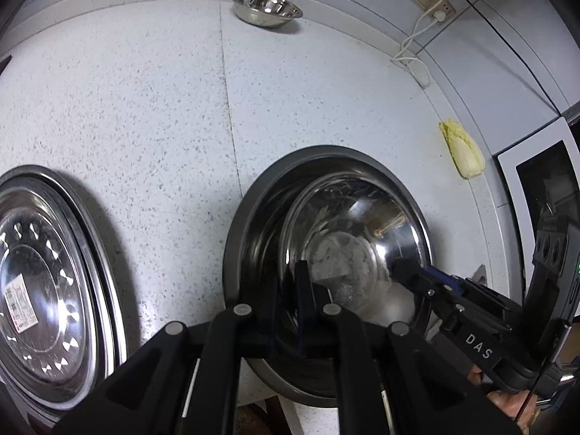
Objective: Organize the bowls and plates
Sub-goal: 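Carry the medium bowl over the large bowl and lower it inside, then open both grippers to release the medium bowl, then move both open grippers toward the small stainless bowl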
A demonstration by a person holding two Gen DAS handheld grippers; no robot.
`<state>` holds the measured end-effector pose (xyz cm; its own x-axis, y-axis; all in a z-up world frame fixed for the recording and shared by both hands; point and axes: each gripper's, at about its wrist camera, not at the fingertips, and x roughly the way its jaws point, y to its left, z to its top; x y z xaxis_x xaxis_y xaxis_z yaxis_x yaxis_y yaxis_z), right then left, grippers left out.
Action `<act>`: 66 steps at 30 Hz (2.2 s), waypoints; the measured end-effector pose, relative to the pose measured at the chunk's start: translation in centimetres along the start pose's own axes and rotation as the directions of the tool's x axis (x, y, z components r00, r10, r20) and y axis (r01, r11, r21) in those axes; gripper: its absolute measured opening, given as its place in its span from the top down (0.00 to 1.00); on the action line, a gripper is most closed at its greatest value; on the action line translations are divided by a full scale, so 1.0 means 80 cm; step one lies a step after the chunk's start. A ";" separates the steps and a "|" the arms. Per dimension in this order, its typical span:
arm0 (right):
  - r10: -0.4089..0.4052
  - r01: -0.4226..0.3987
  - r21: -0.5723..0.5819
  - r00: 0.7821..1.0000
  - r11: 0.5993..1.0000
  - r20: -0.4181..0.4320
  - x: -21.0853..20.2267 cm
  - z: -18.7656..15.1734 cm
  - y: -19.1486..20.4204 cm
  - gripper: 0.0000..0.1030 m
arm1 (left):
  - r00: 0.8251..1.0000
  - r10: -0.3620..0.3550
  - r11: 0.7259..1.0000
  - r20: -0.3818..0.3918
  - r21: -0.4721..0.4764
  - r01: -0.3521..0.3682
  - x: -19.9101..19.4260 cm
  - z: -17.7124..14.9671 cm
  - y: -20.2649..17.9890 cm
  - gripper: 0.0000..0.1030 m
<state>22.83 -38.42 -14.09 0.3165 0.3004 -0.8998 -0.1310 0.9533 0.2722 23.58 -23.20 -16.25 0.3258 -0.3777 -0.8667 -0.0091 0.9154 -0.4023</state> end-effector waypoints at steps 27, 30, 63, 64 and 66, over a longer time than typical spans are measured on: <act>-0.029 0.025 0.029 0.991 0.999 0.130 -0.049 0.020 -0.017 0.50 | 0.988 0.028 0.996 0.154 0.083 -0.041 -0.061 0.016 0.006 0.58; -0.030 0.026 0.032 0.990 0.999 0.141 -0.053 0.028 -0.019 0.45 | 0.987 0.026 0.997 0.157 0.070 -0.038 -0.065 0.031 0.016 0.55; 0.027 -0.038 0.060 0.985 0.997 0.171 0.104 0.375 0.044 0.23 | 0.980 0.124 0.975 0.156 -0.205 -0.091 0.045 0.404 0.136 0.40; 0.022 -0.032 0.056 0.987 0.998 0.160 0.115 0.380 0.044 0.23 | 0.980 0.127 0.974 0.154 -0.204 -0.094 0.053 0.409 0.137 0.40; 0.014 -0.021 0.051 0.991 0.998 0.135 0.140 0.390 0.048 0.23 | 0.979 0.137 0.973 0.149 -0.206 -0.105 0.066 0.415 0.139 0.40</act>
<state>55.14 -30.41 -12.46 0.4389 0.3151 -0.8415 -0.0892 0.9472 0.3081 56.59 -10.41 -15.51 0.4590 -0.2237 -0.8598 -0.2377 0.9016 -0.3614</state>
